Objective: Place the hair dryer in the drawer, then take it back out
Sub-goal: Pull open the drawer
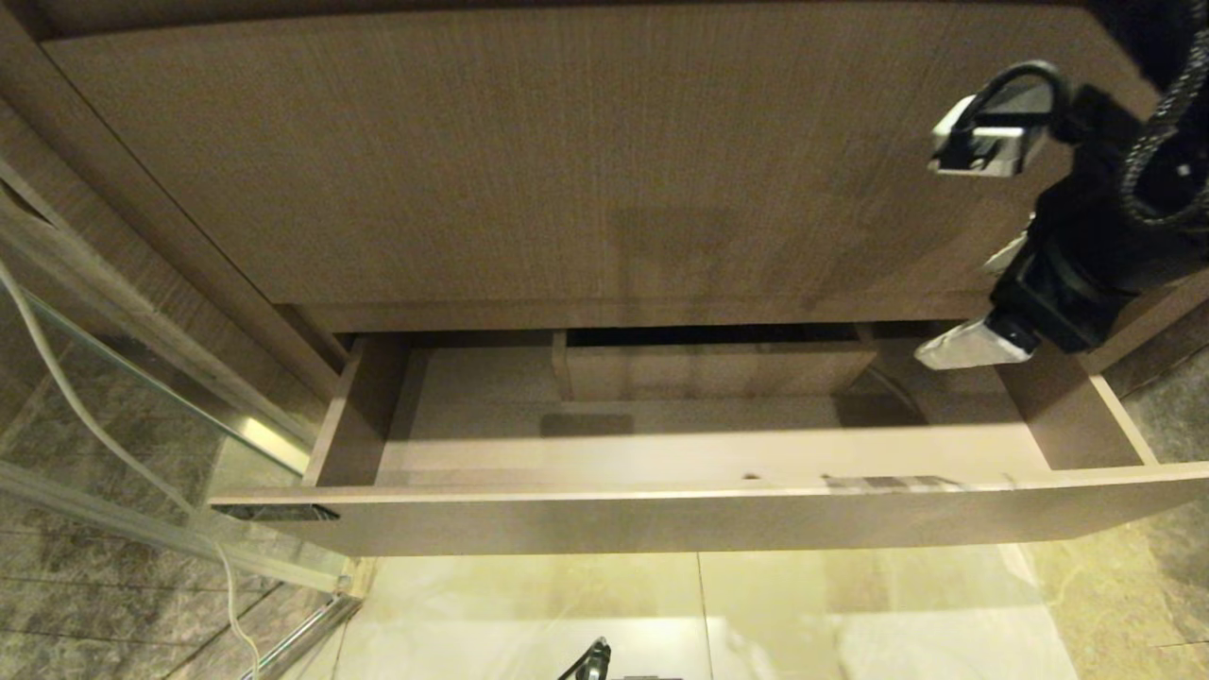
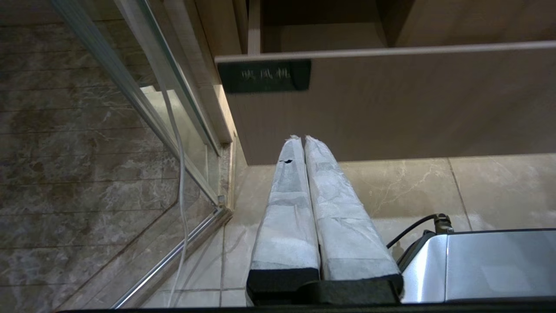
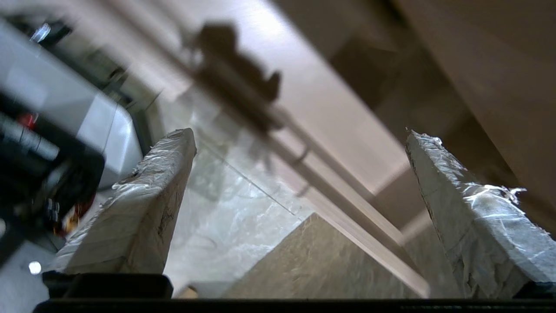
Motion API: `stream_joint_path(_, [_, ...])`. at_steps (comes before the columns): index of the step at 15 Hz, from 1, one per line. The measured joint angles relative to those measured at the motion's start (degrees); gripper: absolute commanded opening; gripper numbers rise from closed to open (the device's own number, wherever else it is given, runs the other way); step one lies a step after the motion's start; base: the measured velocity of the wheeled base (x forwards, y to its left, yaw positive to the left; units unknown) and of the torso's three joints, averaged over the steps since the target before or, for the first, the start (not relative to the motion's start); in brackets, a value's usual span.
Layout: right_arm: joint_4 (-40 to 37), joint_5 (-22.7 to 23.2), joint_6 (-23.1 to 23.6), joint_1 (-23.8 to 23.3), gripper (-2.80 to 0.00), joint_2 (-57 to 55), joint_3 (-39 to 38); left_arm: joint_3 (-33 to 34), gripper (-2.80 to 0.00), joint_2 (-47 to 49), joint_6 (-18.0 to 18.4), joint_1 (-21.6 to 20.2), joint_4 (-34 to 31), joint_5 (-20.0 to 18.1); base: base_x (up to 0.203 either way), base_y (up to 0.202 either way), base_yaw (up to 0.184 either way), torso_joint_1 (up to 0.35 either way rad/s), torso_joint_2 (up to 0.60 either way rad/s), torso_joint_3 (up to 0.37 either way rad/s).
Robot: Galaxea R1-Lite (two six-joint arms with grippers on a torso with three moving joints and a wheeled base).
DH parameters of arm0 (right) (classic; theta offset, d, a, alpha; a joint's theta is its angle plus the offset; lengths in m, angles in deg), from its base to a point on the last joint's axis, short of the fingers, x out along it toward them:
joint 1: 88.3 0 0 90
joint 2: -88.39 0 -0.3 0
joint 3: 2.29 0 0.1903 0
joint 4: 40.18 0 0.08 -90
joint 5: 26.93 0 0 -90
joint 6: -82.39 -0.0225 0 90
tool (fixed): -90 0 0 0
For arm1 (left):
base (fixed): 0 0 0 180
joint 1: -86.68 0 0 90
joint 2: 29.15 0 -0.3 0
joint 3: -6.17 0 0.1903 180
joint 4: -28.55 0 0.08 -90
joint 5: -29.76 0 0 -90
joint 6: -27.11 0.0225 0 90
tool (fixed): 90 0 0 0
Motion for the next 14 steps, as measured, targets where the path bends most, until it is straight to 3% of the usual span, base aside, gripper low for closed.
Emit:
stream_joint_path(4, [-2.7, -8.3, -2.8, 0.4, -2.8, 9.8, 0.1, 0.0, -2.8, 0.0, 0.0, 0.0, 0.0, 0.0, 0.0, 0.0, 0.0, 0.0, 0.0, 0.0])
stream_joint_path(14, [-1.0, -17.4, -4.3, 0.3, -2.8, 27.0, 1.1, 0.0, -2.8, 0.0, 0.0, 0.0, 0.0, 0.0, 0.0, 0.0, 0.0, 0.0, 0.0, 0.0])
